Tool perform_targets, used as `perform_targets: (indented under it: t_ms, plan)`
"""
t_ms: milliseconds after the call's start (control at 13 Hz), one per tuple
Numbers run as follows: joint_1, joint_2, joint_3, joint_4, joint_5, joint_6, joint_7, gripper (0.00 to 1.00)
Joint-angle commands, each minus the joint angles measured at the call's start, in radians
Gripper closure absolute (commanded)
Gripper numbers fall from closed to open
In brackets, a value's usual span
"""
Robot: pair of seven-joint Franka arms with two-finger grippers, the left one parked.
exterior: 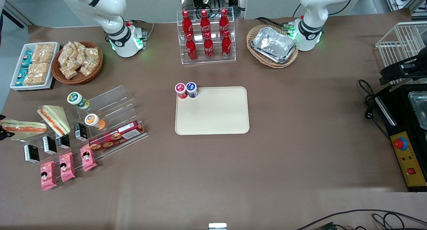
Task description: Place sandwich on tray
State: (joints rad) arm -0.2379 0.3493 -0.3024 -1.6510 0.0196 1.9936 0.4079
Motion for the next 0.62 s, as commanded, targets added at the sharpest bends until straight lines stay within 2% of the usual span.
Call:
perform_targets:
  t_ms: [0, 231, 308, 538]
  plan:
    - [0.009, -0.030, 0.005, 0.046, 0.017, -0.070, -0.012, 0.00]
    - [0.006, -0.056, 0.005, 0.039, 0.019, -0.101, -0.011, 0.00]
    - [-0.001, -0.056, 0.005, 0.030, 0.037, -0.096, -0.011, 0.00]
    - [-0.012, -0.055, -0.001, -0.015, 0.144, -0.024, -0.014, 0.00]
